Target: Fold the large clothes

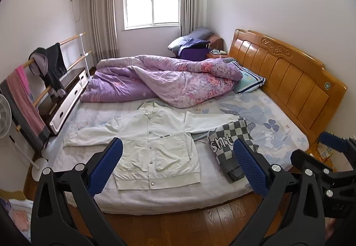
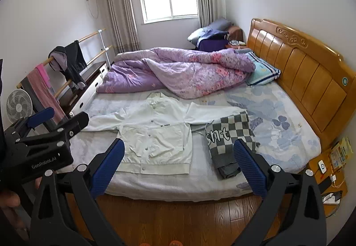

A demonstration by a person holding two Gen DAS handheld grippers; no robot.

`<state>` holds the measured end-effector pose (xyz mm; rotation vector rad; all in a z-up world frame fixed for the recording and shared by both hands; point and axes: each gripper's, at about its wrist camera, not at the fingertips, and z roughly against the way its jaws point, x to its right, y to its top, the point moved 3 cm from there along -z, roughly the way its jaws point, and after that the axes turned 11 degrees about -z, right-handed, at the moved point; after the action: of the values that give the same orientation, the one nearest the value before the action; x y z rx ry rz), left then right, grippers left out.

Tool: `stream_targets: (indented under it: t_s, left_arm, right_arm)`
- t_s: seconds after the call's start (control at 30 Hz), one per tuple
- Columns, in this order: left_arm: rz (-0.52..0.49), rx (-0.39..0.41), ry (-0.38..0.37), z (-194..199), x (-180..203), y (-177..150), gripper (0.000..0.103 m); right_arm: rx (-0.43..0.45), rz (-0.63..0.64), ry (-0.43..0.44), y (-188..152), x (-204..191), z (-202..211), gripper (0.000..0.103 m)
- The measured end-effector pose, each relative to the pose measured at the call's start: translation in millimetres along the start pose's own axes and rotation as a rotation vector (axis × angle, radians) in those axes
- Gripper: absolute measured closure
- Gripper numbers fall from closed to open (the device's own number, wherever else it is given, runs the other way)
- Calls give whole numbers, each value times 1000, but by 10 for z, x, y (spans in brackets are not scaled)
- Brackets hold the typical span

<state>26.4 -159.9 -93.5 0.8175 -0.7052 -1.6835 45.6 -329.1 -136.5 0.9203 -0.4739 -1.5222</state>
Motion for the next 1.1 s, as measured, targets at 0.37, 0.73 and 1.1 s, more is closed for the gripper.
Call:
stream_targets:
  t_s: [0.37,0.73,1.1]
  left_arm:
    - [-23,45,7,473,-271,-101,4]
    - [-25,97,13,819,-580,-134,4]
    - [-21,131,26,978,-676,-102,4]
  right_arm:
    - [27,-2,28,-99,-468,225,8]
    - [76,7,1,-162,-795,452,8]
    - [98,25,-12,-173,-951,553,8]
